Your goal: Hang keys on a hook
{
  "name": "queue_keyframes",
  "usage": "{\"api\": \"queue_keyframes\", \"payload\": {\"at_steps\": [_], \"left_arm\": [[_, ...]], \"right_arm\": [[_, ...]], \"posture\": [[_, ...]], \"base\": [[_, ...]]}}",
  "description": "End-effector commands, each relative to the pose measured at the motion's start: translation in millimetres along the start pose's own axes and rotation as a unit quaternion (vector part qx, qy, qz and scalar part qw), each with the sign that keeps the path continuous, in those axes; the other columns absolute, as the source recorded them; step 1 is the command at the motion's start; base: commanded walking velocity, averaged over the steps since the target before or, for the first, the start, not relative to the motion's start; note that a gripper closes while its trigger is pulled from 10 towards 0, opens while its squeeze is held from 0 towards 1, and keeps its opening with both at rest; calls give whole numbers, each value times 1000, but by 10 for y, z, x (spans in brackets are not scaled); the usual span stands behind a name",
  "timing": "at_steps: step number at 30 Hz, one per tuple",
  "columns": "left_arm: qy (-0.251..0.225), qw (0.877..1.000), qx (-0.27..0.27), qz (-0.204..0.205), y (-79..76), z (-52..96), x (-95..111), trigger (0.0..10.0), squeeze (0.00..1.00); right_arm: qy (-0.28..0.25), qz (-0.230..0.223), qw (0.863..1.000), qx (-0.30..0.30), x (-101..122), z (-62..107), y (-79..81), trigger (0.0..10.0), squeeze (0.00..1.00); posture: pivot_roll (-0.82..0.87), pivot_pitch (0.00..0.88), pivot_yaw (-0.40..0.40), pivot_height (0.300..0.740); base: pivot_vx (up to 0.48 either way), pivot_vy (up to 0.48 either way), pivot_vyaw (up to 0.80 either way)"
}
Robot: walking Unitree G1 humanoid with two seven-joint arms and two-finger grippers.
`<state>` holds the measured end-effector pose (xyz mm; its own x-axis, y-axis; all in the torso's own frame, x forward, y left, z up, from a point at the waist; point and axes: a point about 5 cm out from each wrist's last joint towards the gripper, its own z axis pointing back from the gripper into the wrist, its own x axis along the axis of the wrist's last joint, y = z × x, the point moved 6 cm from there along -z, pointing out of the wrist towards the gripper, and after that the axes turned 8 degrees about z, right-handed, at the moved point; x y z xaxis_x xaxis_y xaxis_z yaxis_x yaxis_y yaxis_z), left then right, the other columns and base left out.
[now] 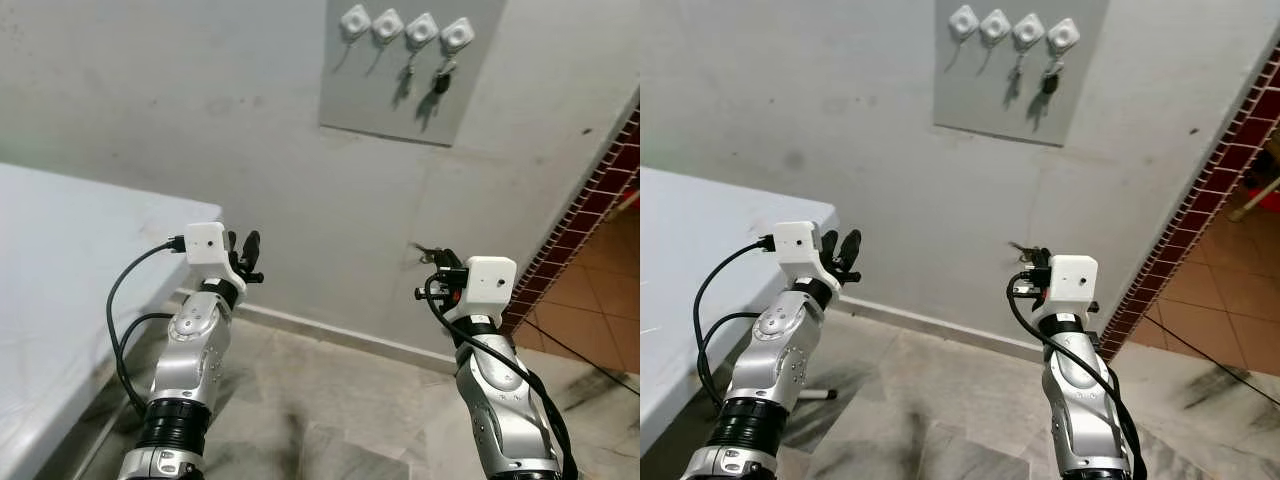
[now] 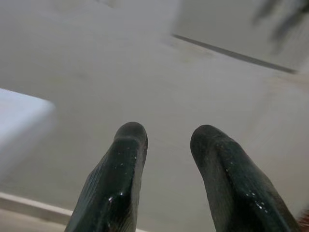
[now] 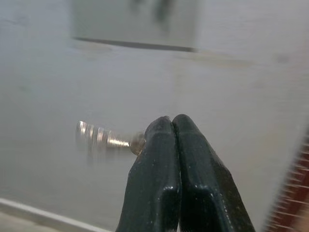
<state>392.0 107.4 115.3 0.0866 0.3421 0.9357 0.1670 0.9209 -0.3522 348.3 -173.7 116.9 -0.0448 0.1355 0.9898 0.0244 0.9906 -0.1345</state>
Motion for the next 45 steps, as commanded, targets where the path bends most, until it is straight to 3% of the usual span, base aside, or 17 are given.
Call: {"api": "queue_keyframes", "payload": {"at_steps": [1,32,45], "left_arm": [[-6,1000,1,-10,37,-2,67,10000,0],[-2,1000,15,5,92,8,58,10000,0],[1,1000,15,5,86,7,42,10000,0]], "right_arm": [[-12,-4,1000,-1,72,-31,-13,10000,0],[-9,-4,1000,-2,64,-21,-31,10000,0],[-8,-4,1000,-5,55,-11,-34,10000,0]], "posture": [[70,0,-40,740],[69,0,-40,740],[67,0,-39,740]], "base": [[322,0,0],[416,0,0],[321,355,0]]}}
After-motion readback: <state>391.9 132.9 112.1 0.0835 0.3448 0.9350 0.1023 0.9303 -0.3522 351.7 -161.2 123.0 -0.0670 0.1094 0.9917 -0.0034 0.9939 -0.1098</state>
